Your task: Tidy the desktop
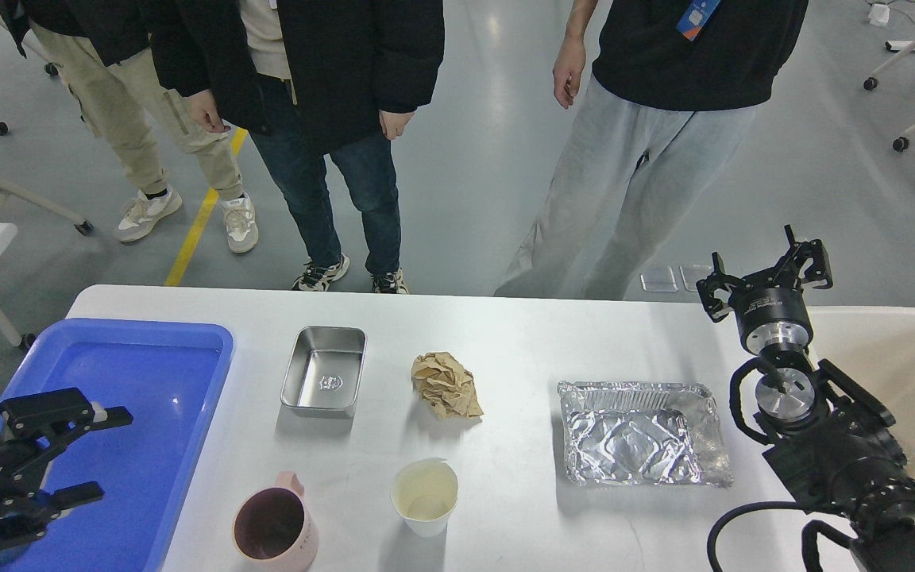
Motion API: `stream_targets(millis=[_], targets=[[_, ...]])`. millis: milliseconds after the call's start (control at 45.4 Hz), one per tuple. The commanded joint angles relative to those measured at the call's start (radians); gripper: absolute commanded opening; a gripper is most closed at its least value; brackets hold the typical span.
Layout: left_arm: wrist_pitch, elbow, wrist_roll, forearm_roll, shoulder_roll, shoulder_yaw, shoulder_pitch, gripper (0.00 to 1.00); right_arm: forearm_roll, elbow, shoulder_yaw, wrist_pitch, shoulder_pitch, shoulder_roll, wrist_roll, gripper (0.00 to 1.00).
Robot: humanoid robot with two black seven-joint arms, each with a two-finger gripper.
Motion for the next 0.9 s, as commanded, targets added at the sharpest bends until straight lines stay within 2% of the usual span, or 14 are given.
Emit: stream_targets(millis=[0, 220, 485, 573, 727, 881], targets=[[-0.010, -0.002, 0.048, 0.013, 0.077, 0.003, 0.006, 0.96, 0.000, 0.000, -0.029, 0.000, -0.001, 0.001, 0.002, 1.00], [-0.021, -0.002, 0.059, 0.077, 0.146, 0.003, 0.008, 0.96, 0.000, 0.000, -0.043, 0.000, -0.001, 0.015, 0.004, 1.00], [-0.085, -0.003, 0.046, 0.071, 0.259, 0.011, 0.006, 0.96, -0.009, 0.000, -0.046, -0.002, -0.001, 0.059, 0.005, 1.00], [-0.139, -0.003, 0.045, 0.068, 0.290, 0.008, -0.009, 0.96, -0.008, 0.000, -0.044, -0.002, -0.001, 0.061, 0.005, 1.00], [-0.271, -0.002, 0.042, 0.068, 0.324, 0.011, -0.098, 0.96, -0.009, 0.000, -0.044, -0.002, -0.001, 0.061, 0.005, 1.00], [-0.334, -0.002, 0.036, 0.080, 0.310, 0.003, -0.248, 0.96, -0.009, 0.000, -0.044, -0.002, -0.001, 0.061, 0.005, 1.00]])
